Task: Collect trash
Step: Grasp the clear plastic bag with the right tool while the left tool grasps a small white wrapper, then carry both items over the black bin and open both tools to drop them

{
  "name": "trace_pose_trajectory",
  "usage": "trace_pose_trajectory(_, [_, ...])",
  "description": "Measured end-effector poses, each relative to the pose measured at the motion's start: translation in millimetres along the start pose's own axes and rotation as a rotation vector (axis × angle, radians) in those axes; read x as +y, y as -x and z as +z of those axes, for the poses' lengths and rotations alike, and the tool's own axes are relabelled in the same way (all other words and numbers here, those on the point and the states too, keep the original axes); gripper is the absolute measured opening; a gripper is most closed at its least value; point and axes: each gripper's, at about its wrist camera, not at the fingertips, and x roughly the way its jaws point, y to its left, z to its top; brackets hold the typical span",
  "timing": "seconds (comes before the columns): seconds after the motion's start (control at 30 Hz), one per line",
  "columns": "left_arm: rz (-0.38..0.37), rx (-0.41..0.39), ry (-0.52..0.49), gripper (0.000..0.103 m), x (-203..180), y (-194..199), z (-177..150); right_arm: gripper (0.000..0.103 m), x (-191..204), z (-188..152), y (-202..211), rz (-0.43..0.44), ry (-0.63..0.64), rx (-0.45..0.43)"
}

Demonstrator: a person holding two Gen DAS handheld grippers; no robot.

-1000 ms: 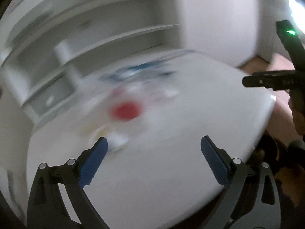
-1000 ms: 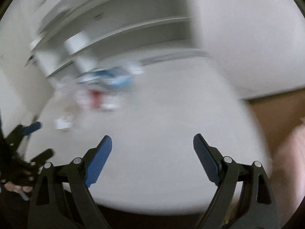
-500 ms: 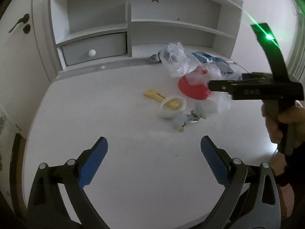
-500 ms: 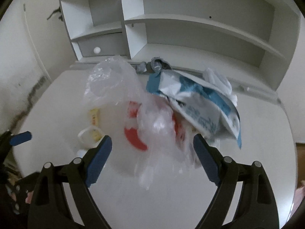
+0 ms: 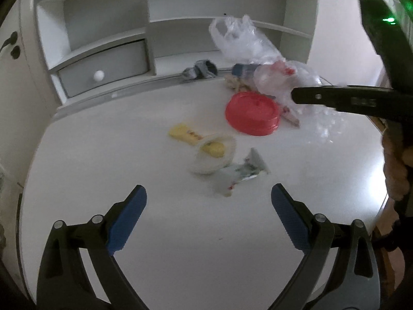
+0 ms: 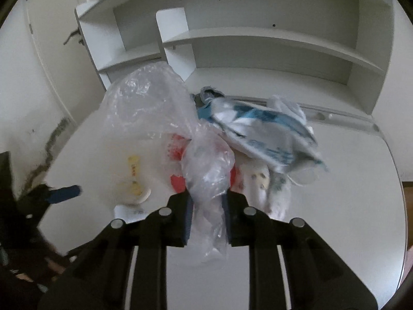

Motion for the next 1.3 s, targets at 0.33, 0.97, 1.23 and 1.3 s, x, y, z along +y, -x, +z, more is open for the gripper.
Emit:
trace_pose_trajectory(0.33, [-0.010,0.033,-0.043,0.058,-37.1,-27.1,18.2,0.020,-28.2,-32.6,39.8,-0.023,-0.051,-0.014])
trace_pose_trajectory(0.97, [-0.242,-0.041,-0.219,0.018,-162.5,2.2,55.1,0.020,-178.1,-146.2,166.5,-0.296,-0.396,-0.103])
trace_pose_trajectory(1.23, [-0.509,-0.020,-0.404,0.017,-317.2,1.0,50.1,0.020,-276.3,-268.0,237.1,-0.554,-0.696,-0.064])
trace_pose_trajectory(1.3, [-0.580,0.008,-0.454,0.017,-358.7,-1.1,42.0,0.020,-293.5,-302.9,253.5,-0.650,-0.760,-0.047])
